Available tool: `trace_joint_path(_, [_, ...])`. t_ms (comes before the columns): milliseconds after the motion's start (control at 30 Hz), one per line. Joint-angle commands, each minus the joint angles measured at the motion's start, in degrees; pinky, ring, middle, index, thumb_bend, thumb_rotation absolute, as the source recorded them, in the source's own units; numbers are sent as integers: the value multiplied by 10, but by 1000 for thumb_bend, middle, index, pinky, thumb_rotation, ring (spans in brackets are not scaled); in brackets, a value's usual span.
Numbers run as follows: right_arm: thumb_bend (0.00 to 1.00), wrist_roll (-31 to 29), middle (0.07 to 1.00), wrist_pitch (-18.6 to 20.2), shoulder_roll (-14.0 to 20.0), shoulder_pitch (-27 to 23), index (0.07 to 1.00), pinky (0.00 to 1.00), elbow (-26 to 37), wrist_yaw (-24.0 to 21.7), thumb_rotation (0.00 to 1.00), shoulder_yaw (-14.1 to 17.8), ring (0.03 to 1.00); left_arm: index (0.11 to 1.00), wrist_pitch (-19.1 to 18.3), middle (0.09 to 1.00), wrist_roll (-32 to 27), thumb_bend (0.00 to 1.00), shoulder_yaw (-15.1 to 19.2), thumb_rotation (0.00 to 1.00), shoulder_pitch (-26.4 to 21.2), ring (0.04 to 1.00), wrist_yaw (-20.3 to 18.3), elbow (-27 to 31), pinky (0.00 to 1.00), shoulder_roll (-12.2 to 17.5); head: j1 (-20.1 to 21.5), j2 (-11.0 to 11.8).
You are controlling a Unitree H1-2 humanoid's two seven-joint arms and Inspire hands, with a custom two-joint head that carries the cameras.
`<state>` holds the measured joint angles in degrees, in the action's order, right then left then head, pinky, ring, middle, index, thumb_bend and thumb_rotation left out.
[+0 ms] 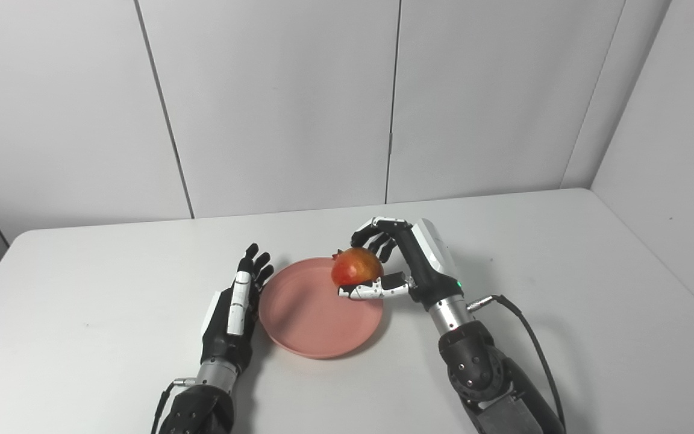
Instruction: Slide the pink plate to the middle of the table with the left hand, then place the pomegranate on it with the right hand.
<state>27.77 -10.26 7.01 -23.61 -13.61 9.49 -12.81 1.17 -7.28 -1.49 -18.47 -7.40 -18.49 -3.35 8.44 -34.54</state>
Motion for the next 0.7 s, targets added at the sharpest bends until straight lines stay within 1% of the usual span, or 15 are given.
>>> trace_joint_path(0, [510,2,517,-39,-7,-38,494,262,2,12,0,-1,395,969,10,966,4,586,-3,1000,-5,964,2,8,943,-6,-1,0])
trace_joint_path(67, [511,5,526,-48,-12,-42,486,277,-9,12,0,-5,404,969,15,966,3,584,-4,1000,-5,964,0,5,942,-5,-2,0])
trace_joint_path(133, [511,7,530,-50,-16,-45,477,315,-14,9,0,-9,417,971,13,968,1,585,-4,1000,-5,966,0,7,944,-6,-4,-1])
trace_joint_path(167, [510,7,495,-51,-17,-46,513,281,-16,7,0,-11,387,970,11,967,0,587,-4,1000,-4,965,1,8,944,-7,-4,-1])
trace_joint_path(267, [510,11,482,-56,-21,-49,524,273,-29,7,0,-16,380,969,11,964,3,588,-5,1000,-4,964,4,10,942,-7,-7,-3])
trace_joint_path(300, [513,11,491,-58,-22,-50,499,221,-33,8,0,-18,397,968,11,963,4,584,-6,1000,-3,963,5,10,939,-7,-7,-3])
trace_joint_path(367, [515,13,495,-50,-26,-52,487,181,-39,5,0,-21,406,968,10,964,6,578,-7,1000,-3,963,6,12,937,-7,-7,-4])
trace_joint_path(467, [516,21,497,-45,-30,-53,482,182,-44,7,0,-25,408,972,9,968,5,578,-8,1000,-2,965,6,14,939,-7,-9,-6])
trace_joint_path(533, [512,30,467,-48,-31,-55,503,189,-50,11,0,-30,381,970,7,967,7,581,-8,1000,-2,965,9,15,937,-8,-10,-6])
trace_joint_path(600, [515,41,489,-54,-32,-58,486,165,-57,15,0,-35,410,967,8,967,8,578,-9,1000,-2,964,10,16,934,-9,-11,-7])
trace_joint_path(633, [516,44,493,-55,-32,-59,484,175,-59,13,0,-38,410,967,8,967,7,574,-9,1000,-2,966,10,15,936,-9,-11,-7])
trace_joint_path(667, [512,46,473,-56,-32,-60,508,210,-62,12,0,-40,385,968,8,968,6,576,-9,1000,-2,967,10,15,941,-9,-11,-8])
